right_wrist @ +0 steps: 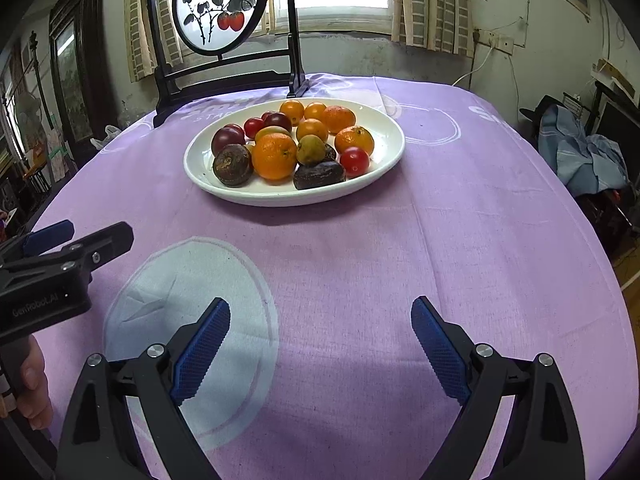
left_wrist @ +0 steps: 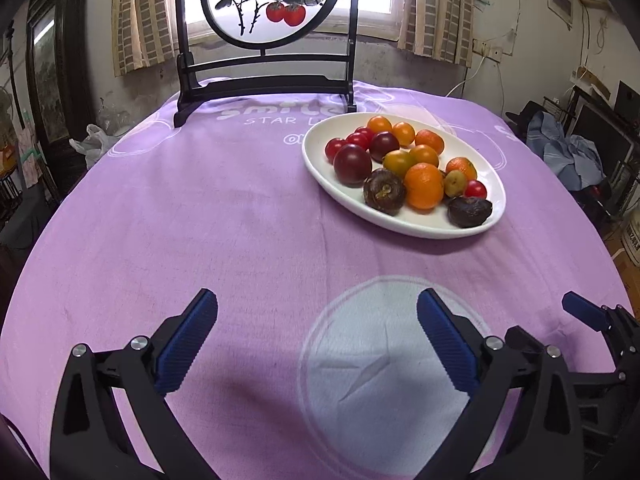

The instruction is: Organize fruits

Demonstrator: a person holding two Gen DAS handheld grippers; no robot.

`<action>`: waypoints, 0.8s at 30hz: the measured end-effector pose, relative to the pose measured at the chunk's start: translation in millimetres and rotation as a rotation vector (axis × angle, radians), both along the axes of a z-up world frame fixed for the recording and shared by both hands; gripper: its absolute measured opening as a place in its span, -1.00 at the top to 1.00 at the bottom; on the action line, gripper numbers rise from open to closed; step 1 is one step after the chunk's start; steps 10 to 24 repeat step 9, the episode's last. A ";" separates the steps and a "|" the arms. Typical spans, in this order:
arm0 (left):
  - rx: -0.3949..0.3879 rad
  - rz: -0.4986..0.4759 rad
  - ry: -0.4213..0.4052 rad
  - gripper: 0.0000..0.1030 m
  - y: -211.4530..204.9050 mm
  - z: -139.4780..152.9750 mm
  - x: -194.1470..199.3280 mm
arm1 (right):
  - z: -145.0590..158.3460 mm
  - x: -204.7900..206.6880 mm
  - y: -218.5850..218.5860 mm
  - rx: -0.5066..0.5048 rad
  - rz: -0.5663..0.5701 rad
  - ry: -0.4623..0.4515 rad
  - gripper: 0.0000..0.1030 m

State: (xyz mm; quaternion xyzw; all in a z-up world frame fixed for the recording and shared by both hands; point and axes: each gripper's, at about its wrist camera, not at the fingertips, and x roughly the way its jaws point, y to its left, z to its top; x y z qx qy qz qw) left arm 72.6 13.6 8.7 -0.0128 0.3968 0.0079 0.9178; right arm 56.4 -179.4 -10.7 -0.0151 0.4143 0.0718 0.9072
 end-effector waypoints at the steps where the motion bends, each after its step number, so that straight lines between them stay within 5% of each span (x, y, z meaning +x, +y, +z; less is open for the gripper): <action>1: -0.006 0.002 0.010 -0.90 1.4 -3.6 -0.9 | -1.7 1.0 -1.1 0.004 0.000 0.007 -0.80; 9: 0.077 0.060 0.069 -0.90 8.6 -34.0 6.8 | -15.8 1.4 -3.8 -0.023 -0.010 0.084 -0.80; 24: 0.077 0.060 0.069 -0.90 8.6 -34.0 6.8 | -15.8 1.4 -3.8 -0.023 -0.010 0.084 -0.80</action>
